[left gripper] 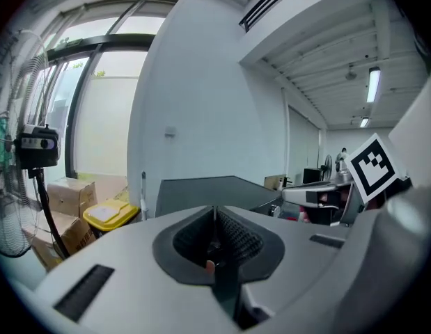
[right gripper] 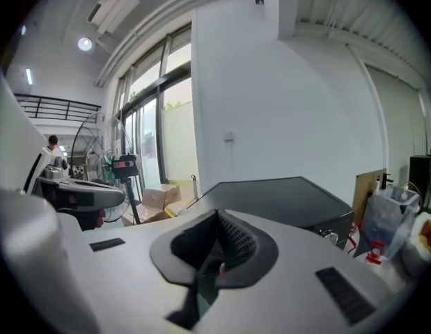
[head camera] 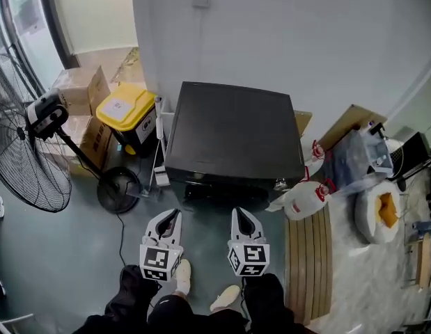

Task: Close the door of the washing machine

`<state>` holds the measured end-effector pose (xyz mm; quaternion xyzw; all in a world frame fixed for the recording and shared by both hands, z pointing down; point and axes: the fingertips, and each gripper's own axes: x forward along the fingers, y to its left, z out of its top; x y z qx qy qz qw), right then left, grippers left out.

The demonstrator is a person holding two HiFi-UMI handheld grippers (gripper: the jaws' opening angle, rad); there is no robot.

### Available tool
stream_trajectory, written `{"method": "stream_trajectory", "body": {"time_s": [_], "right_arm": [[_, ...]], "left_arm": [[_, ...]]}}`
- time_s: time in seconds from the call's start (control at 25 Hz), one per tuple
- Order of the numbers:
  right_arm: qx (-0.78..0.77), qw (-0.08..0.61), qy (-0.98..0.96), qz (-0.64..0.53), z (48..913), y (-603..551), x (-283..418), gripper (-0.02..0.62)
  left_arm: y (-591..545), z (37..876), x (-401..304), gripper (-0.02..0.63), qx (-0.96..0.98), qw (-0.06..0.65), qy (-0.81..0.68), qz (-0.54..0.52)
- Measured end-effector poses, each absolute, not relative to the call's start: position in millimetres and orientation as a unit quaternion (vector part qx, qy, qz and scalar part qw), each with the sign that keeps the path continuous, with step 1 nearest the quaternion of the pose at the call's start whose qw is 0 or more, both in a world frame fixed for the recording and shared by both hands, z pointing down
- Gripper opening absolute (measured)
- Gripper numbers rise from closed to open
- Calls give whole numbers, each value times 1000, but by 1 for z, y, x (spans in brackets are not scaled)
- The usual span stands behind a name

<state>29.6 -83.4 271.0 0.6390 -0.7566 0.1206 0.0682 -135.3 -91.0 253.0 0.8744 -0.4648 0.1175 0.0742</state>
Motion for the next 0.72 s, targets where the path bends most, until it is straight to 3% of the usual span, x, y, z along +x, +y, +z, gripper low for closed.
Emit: {"method": "stream_trajectory", "body": {"time_s": [0.72], "right_arm": [[644, 44, -761, 63, 177, 25, 74, 17]], "left_arm": [[0, 156, -81, 32, 900, 21, -428, 82]]}}
